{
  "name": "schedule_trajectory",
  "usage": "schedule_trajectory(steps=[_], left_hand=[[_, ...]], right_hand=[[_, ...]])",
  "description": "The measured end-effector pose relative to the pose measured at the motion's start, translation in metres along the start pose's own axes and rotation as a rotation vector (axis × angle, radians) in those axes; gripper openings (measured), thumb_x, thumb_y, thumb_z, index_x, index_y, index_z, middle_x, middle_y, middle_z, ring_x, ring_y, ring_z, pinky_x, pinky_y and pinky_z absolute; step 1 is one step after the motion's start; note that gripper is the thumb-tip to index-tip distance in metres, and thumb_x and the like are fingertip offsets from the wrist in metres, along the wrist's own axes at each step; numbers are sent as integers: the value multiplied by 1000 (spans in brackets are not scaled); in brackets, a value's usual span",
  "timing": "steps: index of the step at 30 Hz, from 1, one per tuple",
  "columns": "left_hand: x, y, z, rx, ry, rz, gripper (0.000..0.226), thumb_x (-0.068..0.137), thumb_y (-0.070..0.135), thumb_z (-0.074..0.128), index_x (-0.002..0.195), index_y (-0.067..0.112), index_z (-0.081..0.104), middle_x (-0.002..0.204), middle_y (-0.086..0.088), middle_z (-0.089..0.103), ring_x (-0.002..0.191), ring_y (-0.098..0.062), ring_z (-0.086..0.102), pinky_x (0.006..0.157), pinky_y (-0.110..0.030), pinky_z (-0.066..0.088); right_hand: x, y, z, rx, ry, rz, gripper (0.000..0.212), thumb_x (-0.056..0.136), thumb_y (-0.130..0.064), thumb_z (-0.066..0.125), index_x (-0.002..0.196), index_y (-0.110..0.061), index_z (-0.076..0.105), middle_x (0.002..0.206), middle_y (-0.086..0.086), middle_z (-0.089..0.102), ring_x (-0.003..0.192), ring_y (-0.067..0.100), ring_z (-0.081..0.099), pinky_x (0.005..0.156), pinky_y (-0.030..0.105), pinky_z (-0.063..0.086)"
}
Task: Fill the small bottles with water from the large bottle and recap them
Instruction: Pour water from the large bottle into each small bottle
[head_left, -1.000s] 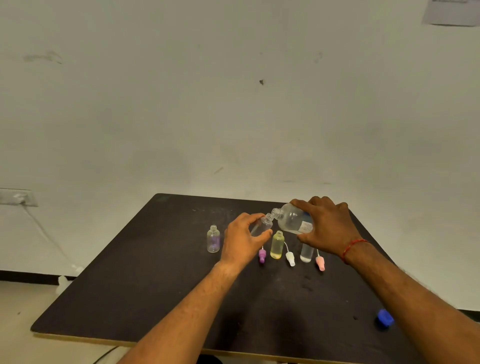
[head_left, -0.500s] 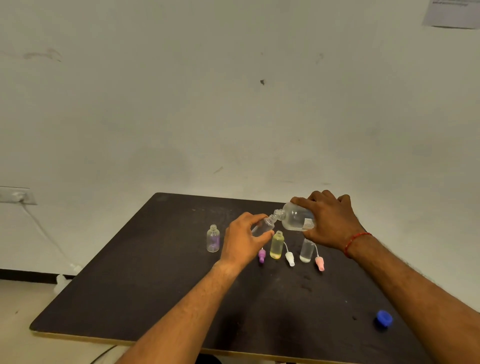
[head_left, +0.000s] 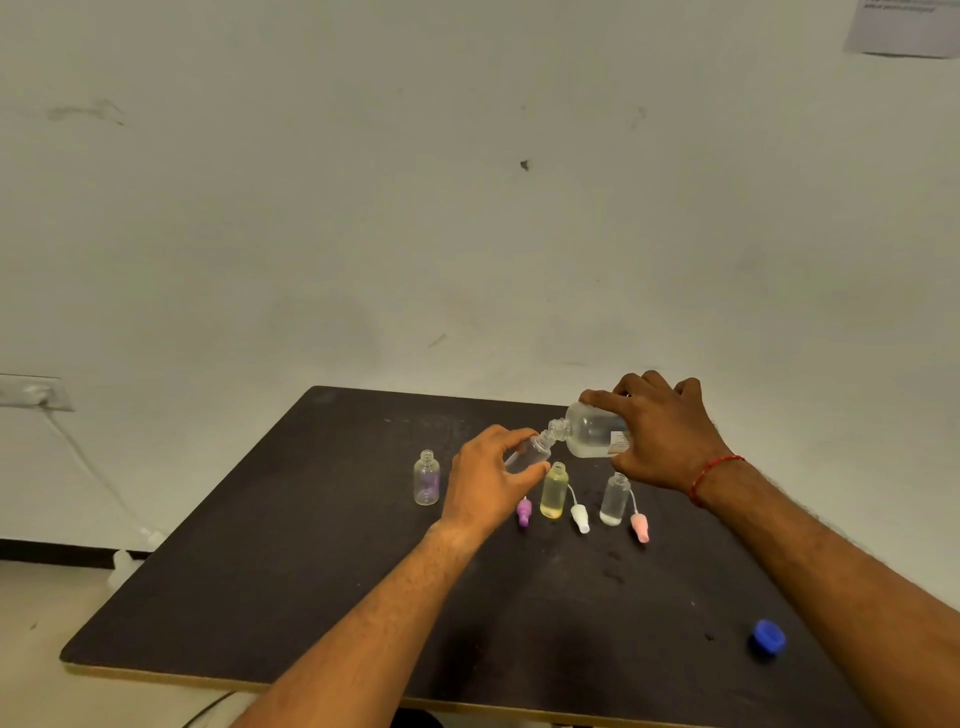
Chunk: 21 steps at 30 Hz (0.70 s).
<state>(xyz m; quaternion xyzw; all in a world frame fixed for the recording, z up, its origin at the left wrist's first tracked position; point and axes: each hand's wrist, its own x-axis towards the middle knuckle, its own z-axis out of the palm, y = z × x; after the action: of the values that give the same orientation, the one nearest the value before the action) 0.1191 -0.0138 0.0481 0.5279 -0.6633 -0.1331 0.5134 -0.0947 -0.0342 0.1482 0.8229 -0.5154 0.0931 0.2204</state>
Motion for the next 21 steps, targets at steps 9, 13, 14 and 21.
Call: schedule_trajectory(steps=[9,13,14,21], left_hand=[[0,-3,2,4,-11,-3,39,84,41,78,122,32,70,106,13,66,97,-3,62,81,-23,56],[0,-4,3,15,-13,-6,42,84,42,78,124,31,69,108,12,66,96,-3,61,80,-19,55],[0,-4,3,17,-13,-7,43,84,42,78,124,31,69,108,13,66,96,-2,61,80,-19,54],[0,-3,2,9,-9,-5,42,84,42,79,123,32,69,104,14,65,92,-1,61,75,-14,50]], right_hand=[[0,1,-2,-12,5,-14,74,77,-44,66,143,-45,34,123,-4,51,118,18,43,91,42,33],[-1,1,-3,-11,-1,-12,73,77,-42,65,142,-46,34,122,-5,51,117,17,43,91,42,33],[0,1,-3,-11,-2,-13,73,77,-41,65,142,-46,34,122,-5,51,117,17,43,91,42,33],[1,1,-4,-21,-3,-19,72,77,-42,65,142,-47,33,122,-5,51,117,17,43,92,41,33]])
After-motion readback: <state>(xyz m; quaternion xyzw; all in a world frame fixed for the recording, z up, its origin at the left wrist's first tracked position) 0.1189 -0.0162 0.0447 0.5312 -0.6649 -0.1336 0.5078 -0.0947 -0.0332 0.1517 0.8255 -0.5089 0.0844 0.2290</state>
